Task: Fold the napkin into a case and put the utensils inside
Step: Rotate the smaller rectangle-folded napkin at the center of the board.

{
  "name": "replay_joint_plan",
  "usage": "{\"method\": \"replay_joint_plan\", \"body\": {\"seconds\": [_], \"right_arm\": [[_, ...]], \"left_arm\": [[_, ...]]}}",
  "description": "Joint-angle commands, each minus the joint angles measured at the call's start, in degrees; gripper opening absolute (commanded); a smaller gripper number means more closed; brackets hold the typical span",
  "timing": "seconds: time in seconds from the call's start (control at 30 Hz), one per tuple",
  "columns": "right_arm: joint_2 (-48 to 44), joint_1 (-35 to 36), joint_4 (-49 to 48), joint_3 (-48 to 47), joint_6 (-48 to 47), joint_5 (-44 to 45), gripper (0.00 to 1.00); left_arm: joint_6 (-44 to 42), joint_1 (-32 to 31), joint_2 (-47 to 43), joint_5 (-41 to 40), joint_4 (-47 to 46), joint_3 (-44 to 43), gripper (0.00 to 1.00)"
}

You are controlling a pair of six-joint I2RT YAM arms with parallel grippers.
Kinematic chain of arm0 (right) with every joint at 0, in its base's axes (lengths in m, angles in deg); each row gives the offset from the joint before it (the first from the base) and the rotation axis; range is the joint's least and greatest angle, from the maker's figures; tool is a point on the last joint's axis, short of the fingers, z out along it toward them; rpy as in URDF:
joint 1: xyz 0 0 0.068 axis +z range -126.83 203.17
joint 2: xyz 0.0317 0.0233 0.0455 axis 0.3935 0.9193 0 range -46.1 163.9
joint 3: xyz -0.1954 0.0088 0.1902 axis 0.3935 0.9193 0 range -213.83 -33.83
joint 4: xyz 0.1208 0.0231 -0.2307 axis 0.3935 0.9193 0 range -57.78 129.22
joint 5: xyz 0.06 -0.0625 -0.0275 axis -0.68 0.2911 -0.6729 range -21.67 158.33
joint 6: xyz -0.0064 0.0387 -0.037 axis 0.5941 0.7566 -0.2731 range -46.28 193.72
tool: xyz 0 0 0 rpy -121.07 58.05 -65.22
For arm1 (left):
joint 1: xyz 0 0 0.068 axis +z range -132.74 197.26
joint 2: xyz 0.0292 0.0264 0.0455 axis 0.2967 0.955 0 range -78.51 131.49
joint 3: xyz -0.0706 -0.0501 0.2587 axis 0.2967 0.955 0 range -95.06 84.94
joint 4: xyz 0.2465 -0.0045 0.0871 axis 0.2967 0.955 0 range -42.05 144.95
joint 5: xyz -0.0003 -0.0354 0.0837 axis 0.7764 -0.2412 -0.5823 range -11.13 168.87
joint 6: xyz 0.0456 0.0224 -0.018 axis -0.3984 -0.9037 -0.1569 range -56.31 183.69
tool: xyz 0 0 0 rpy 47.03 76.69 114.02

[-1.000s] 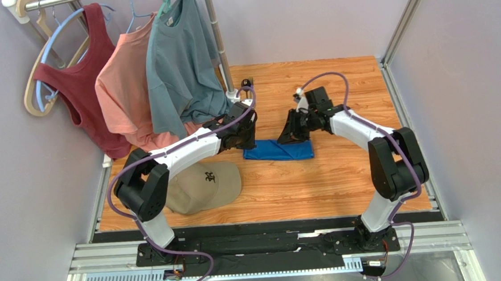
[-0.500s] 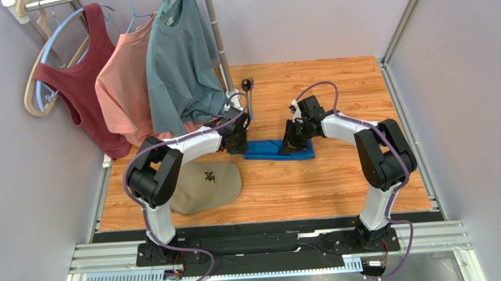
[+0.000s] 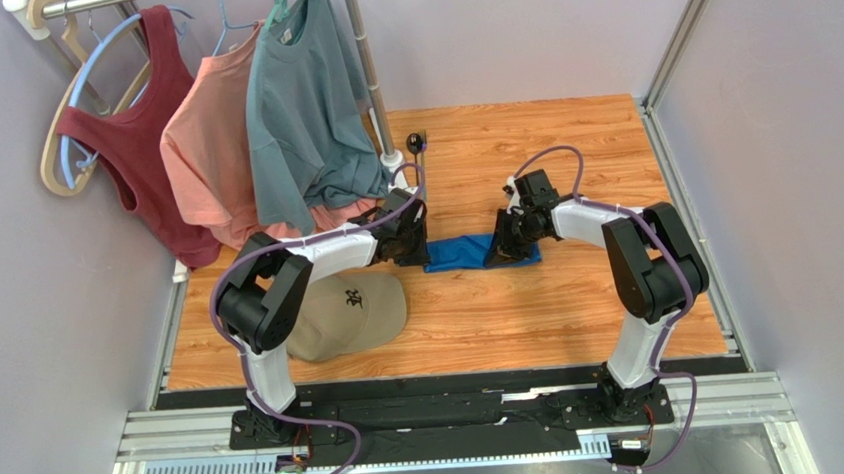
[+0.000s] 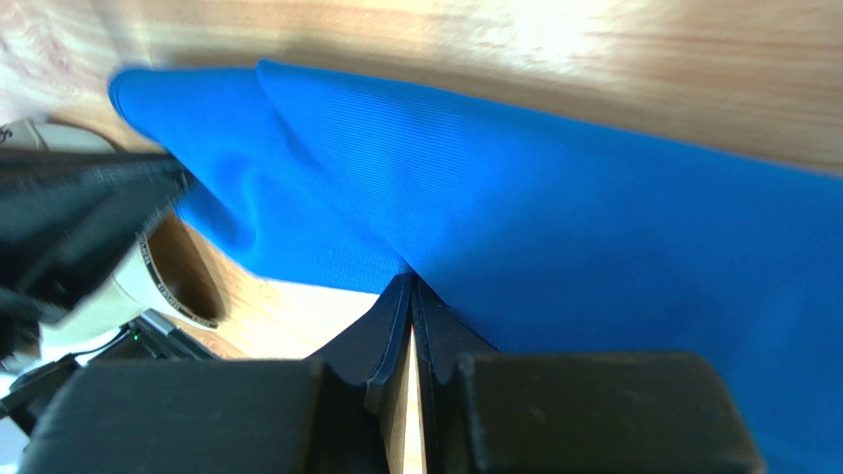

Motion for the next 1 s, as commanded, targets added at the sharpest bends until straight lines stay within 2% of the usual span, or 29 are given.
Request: {"method": "replay_joint_plan", "body": {"seconds": [0.0,0.27,0.5,0.57,0.67,0.7,0.77,0.97], "right_arm": [[-0.89,-1.25,0.36,-0.01,-2.69,6.18,0.10],[-1.42,-4.95,6.51,-3.78,-4.81,14.96,0.10],[-5.28,-5.04,10.20,-7.82,-4.63,15.23,0.11],[-6.77,-5.12,11.43,-8.53,-4.37,15.41,0.11],[-10.29,-5.04,12.31,-9.06,-4.19,16.02,0.11],[-11.51,-5.04,12.49,-9.23,-4.19,15.85,0.11],[-12.14,-5.04,13.28,-9.50,-3.84,14.02,0.11],[-14.43,-4.86,9.51,-3.54,-2.26,6.45,0.13]], "left_arm": [[2.40,-3.28,-0.23,4.00,1.62,5.61,0.03],[5.30,-9.08,-0.50,5.67,0.56,6.15,0.03],[8.99,-13.39,2.93,9.45,-1.89,2.02,0.04],[9.17,-13.92,1.27,8.75,-2.60,2.54,0.07],[9.08,-14.01,-3.12,7.52,-4.01,4.91,0.18],[8.73,-14.01,-4.53,7.08,-4.79,6.40,0.24],[8.29,-14.01,-8.31,7.16,-5.24,7.55,0.29],[7.15,-13.84,-13.77,7.95,-1.99,7.82,0.31]]}}
